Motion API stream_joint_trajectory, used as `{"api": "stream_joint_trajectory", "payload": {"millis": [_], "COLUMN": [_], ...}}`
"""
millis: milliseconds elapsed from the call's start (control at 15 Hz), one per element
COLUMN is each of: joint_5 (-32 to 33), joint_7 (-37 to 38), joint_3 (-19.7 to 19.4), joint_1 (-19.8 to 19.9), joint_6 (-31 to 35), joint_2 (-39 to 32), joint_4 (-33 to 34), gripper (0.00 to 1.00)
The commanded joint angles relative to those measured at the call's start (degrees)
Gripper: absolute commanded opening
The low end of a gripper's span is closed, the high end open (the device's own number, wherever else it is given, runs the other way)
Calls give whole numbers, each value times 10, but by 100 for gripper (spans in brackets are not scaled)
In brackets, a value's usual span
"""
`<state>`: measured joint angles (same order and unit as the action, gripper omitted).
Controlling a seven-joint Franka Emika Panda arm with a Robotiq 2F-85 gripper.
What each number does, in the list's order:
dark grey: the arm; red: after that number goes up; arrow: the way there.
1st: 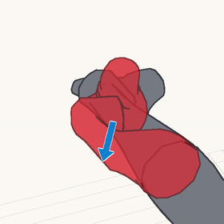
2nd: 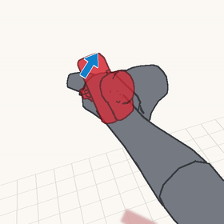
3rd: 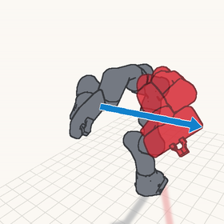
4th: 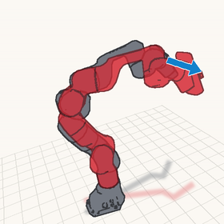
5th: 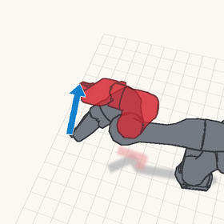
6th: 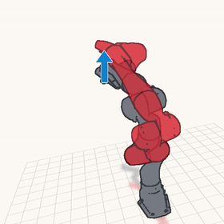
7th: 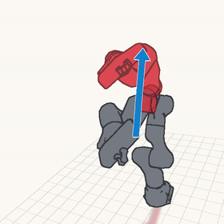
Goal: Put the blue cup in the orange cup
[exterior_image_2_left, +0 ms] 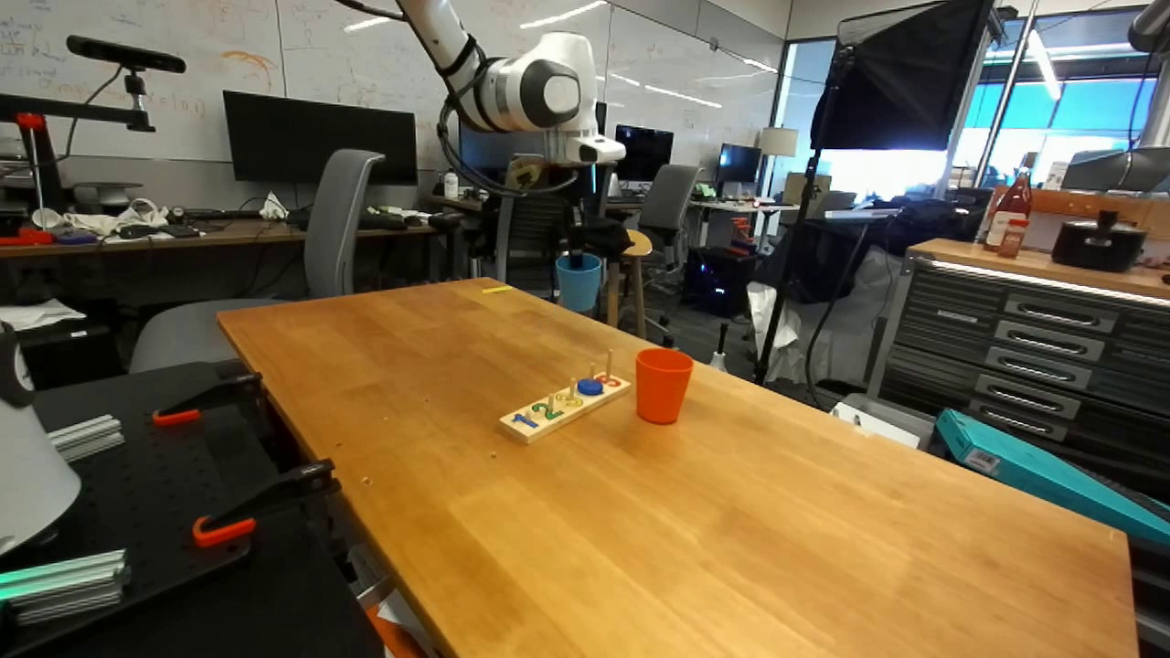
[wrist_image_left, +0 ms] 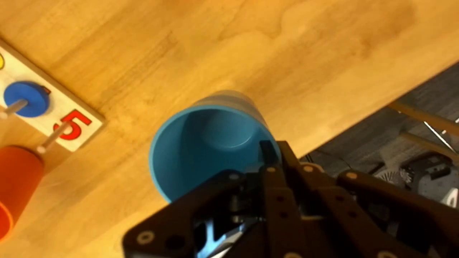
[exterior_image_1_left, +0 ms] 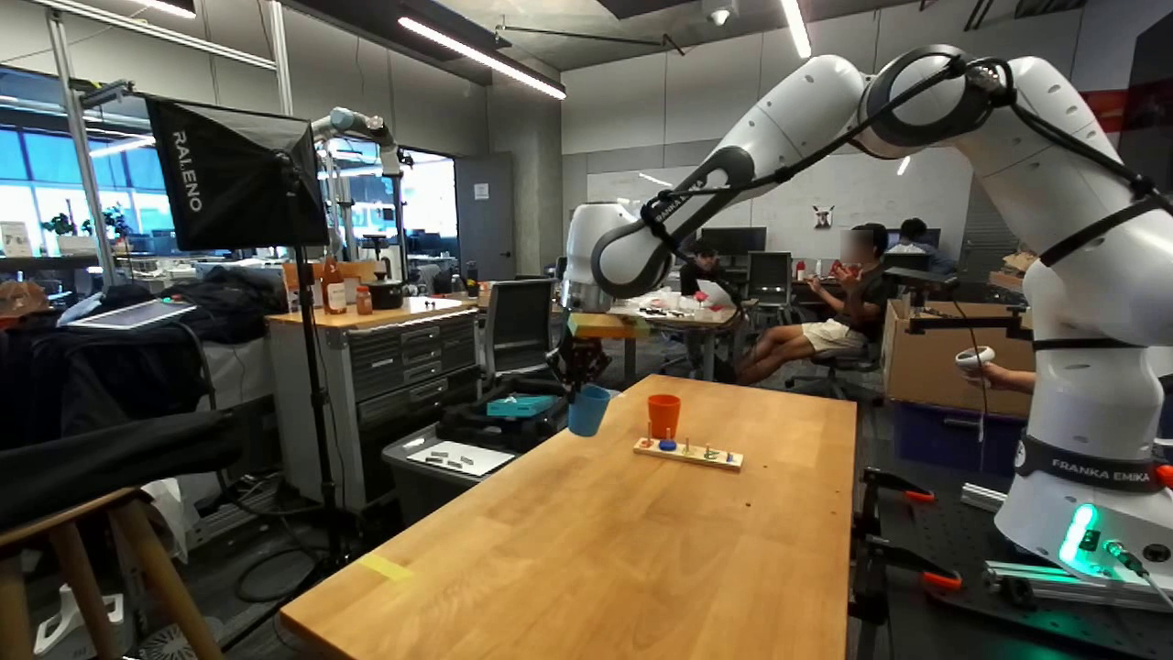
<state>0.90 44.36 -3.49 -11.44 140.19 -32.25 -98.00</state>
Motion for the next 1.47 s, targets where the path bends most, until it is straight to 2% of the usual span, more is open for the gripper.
{"api": "stream_joint_trajectory", "payload": {"millis": [0,200,533,800,933,1400], "joint_5": [14,32,91,110,106,119], "joint_7": [38,68,122,139,135,126], "joint_3": [-27,-51,-88,-91,-86,-93], "joint_1": [-5,3,23,50,63,95], "joint_6": [-52,-84,-147,-183,-182,-108], "joint_2": [23,47,89,109,115,89], "joint_4": [56,67,32,10,-7,-54], "gripper": [1,1,1,1,1,1]}}
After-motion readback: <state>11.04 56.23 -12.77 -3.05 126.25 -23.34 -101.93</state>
